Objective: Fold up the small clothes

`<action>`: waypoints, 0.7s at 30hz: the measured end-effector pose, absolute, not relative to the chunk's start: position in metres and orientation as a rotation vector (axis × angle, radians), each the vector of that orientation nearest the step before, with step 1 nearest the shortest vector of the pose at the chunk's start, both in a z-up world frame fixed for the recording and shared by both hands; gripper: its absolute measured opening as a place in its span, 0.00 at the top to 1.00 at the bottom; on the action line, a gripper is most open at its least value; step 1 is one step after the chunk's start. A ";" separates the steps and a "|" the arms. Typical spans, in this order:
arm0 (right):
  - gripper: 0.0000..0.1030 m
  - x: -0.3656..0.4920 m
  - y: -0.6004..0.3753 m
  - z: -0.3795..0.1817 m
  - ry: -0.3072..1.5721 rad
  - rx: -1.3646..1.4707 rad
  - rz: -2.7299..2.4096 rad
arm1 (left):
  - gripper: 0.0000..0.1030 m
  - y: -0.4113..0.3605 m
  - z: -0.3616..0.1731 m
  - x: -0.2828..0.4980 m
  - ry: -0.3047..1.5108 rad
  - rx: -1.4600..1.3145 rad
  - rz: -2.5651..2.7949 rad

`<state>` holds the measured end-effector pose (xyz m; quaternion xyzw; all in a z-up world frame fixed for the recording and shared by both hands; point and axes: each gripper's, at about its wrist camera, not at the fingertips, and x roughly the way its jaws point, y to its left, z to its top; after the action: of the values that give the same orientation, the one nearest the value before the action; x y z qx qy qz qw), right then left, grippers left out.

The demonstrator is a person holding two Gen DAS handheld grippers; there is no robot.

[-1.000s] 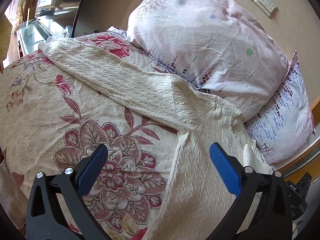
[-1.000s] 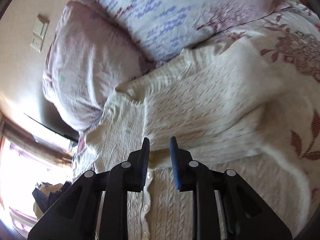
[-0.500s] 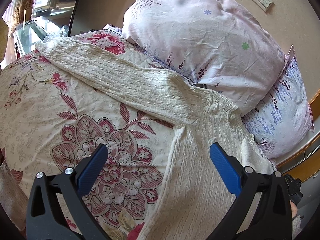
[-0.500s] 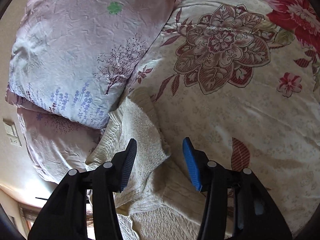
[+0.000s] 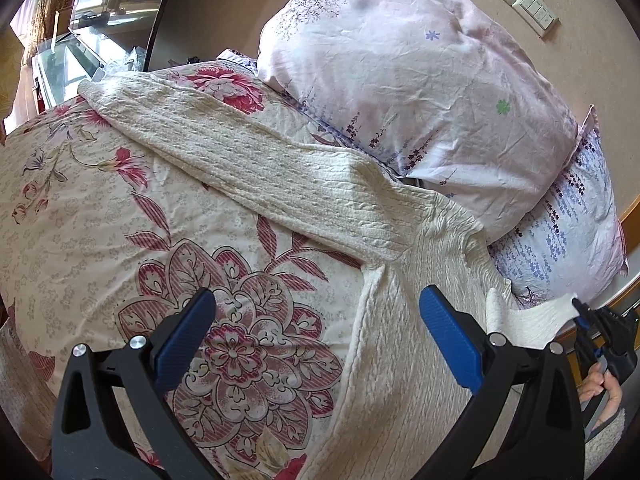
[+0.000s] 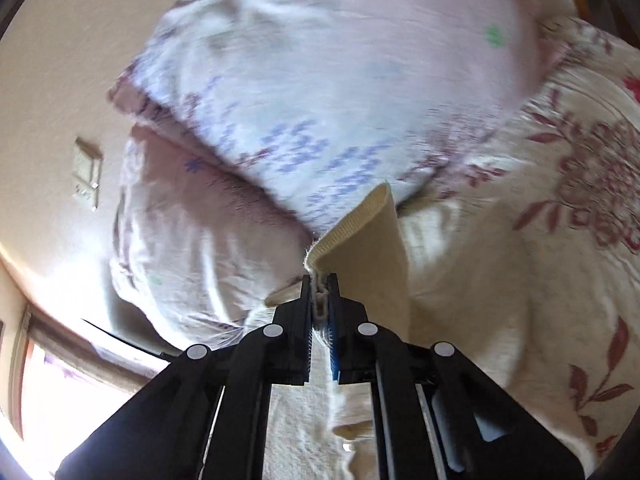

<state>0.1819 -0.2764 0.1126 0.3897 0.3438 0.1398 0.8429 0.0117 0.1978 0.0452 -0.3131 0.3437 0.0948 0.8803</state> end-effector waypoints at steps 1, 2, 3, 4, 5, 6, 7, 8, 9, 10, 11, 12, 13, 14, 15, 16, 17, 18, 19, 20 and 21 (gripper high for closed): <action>0.93 0.186 -0.254 0.124 0.717 0.786 0.342 | 0.02 0.200 0.045 0.013 0.716 -0.654 0.194; 0.93 0.189 -0.232 0.133 0.715 0.752 0.384 | 0.02 0.202 0.045 0.014 0.717 -0.655 0.192; 0.93 0.192 -0.207 0.139 0.717 0.713 0.429 | 0.02 0.204 0.045 0.015 0.717 -0.657 0.190; 0.93 0.194 -0.183 0.141 0.727 0.680 0.468 | 0.02 0.206 0.045 0.016 0.718 -0.659 0.189; 0.93 0.197 -0.158 0.140 0.750 0.647 0.505 | 0.02 0.209 0.045 0.017 0.718 -0.662 0.189; 0.93 0.199 -0.133 0.135 0.777 0.612 0.532 | 0.02 0.212 0.045 0.017 0.717 -0.667 0.189; 0.93 0.200 -0.108 0.128 0.811 0.563 0.559 | 0.02 0.215 0.045 0.017 0.717 -0.670 0.189; 0.93 0.201 -0.083 0.119 0.857 0.499 0.586 | 0.02 0.217 0.045 0.017 0.716 -0.671 0.189; 0.92 0.199 -0.060 0.107 0.916 0.430 0.607 | 0.02 0.220 0.045 0.017 0.715 -0.672 0.188; 0.92 0.195 -0.043 0.097 0.968 0.383 0.625 | 0.02 0.223 0.046 0.017 0.711 -0.670 0.186; 0.92 0.191 -0.033 0.089 1.012 0.357 0.643 | 0.02 0.225 0.047 0.016 0.707 -0.665 0.185; 0.90 0.185 -0.029 0.082 1.038 0.351 0.653 | 0.02 0.227 0.049 0.016 0.701 -0.657 0.184; 0.83 0.179 -0.033 0.078 1.045 0.362 0.654 | 0.02 0.229 0.050 0.015 0.697 -0.649 0.184; 0.73 0.173 -0.042 0.076 1.043 0.382 0.637 | 0.02 0.231 0.050 0.015 0.696 -0.642 0.184; 0.68 0.167 -0.058 0.075 1.037 0.414 0.601 | 0.02 0.232 0.050 0.014 0.696 -0.638 0.184; 0.63 0.164 -0.079 0.072 1.033 0.466 0.560 | 0.02 0.234 0.050 0.014 0.698 -0.636 0.183; 0.63 0.160 -0.103 0.068 1.030 0.530 0.518 | 0.02 0.235 0.049 0.014 0.700 -0.636 0.183; 0.63 0.155 -0.129 0.064 1.025 0.609 0.473 | 0.02 0.235 0.048 0.015 0.703 -0.638 0.183; 0.63 0.148 -0.158 0.060 1.016 0.695 0.424 | 0.02 0.235 0.047 0.016 0.708 -0.640 0.180; 0.63 0.140 -0.185 0.055 1.003 0.774 0.374 | 0.02 0.235 0.045 0.017 0.713 -0.641 0.179; 0.63 0.129 -0.212 0.050 0.987 0.852 0.320 | 0.02 0.234 0.043 0.019 0.721 -0.641 0.176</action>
<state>0.1293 -0.2116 0.0502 0.3948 0.4574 0.1480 0.7830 0.0195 0.2342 0.0433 -0.3077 0.3462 0.0845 0.8822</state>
